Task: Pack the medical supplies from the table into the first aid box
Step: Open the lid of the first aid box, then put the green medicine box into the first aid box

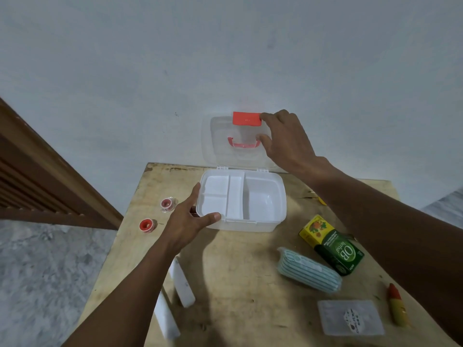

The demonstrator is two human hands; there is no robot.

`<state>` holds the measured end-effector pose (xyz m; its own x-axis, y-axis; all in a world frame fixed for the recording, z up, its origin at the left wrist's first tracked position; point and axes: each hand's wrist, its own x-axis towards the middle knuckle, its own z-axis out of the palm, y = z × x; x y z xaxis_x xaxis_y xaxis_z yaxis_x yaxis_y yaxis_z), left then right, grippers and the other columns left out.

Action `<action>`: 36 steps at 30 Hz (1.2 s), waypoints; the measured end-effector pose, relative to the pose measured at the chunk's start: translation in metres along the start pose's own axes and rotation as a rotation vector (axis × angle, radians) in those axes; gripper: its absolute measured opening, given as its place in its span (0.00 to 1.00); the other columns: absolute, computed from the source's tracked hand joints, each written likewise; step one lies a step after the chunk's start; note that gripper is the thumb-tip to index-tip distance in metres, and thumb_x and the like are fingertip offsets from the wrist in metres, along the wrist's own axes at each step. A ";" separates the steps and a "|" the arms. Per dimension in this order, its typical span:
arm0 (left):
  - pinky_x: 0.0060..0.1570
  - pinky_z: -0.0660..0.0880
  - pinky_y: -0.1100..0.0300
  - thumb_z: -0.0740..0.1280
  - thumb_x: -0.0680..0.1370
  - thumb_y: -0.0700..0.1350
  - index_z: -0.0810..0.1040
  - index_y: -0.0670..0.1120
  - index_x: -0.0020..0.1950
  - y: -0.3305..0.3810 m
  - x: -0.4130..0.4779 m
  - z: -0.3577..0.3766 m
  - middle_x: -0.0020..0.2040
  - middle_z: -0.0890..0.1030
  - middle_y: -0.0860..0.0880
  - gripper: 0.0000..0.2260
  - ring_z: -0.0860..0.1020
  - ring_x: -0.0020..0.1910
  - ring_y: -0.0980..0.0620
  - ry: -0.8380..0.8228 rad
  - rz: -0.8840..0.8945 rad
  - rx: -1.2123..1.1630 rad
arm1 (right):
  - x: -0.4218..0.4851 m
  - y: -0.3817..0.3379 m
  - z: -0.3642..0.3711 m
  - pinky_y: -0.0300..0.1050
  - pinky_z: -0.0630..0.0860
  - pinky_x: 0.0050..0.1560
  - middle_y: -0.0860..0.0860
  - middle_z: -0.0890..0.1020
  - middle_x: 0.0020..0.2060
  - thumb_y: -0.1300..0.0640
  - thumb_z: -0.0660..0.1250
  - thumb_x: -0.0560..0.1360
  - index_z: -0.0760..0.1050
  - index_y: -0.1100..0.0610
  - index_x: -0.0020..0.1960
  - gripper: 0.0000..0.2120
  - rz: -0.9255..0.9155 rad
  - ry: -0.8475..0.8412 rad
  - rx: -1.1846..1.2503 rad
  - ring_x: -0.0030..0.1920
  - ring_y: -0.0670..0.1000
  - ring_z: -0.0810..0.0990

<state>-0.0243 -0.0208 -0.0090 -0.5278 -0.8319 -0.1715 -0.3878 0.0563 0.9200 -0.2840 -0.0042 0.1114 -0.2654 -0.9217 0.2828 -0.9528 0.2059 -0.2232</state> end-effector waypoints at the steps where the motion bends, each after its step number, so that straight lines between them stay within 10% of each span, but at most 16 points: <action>1: 0.49 0.76 0.66 0.76 0.73 0.50 0.59 0.76 0.65 0.000 0.000 0.000 0.52 0.80 0.71 0.34 0.78 0.53 0.63 -0.004 0.003 0.001 | -0.003 0.000 0.000 0.56 0.74 0.59 0.59 0.76 0.59 0.53 0.66 0.79 0.71 0.57 0.71 0.21 0.003 0.003 0.007 0.59 0.61 0.74; 10: 0.53 0.76 0.59 0.74 0.74 0.47 0.59 0.64 0.73 0.010 -0.004 0.000 0.56 0.76 0.63 0.35 0.74 0.52 0.66 -0.023 0.017 0.022 | -0.081 0.003 0.011 0.57 0.71 0.65 0.58 0.75 0.64 0.49 0.65 0.80 0.69 0.56 0.73 0.23 0.133 -0.110 0.075 0.64 0.61 0.73; 17: 0.58 0.79 0.44 0.75 0.73 0.54 0.57 0.58 0.79 0.006 -0.002 -0.007 0.67 0.75 0.50 0.40 0.76 0.61 0.46 -0.075 0.006 0.065 | -0.175 0.011 0.026 0.61 0.78 0.49 0.63 0.80 0.53 0.46 0.61 0.76 0.76 0.62 0.63 0.24 0.263 -0.247 0.027 0.52 0.66 0.78; 36: 0.46 0.79 0.58 0.73 0.76 0.45 0.58 0.53 0.80 0.004 0.000 0.002 0.63 0.73 0.50 0.36 0.76 0.57 0.47 -0.054 -0.007 -0.019 | -0.252 0.085 0.023 0.56 0.73 0.58 0.61 0.71 0.64 0.51 0.71 0.76 0.66 0.61 0.71 0.28 0.718 -0.361 -0.154 0.63 0.62 0.72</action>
<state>-0.0268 -0.0193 -0.0056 -0.5648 -0.8015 -0.1965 -0.3778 0.0395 0.9251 -0.2945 0.2383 -0.0003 -0.7801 -0.5915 -0.2039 -0.5850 0.8052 -0.0976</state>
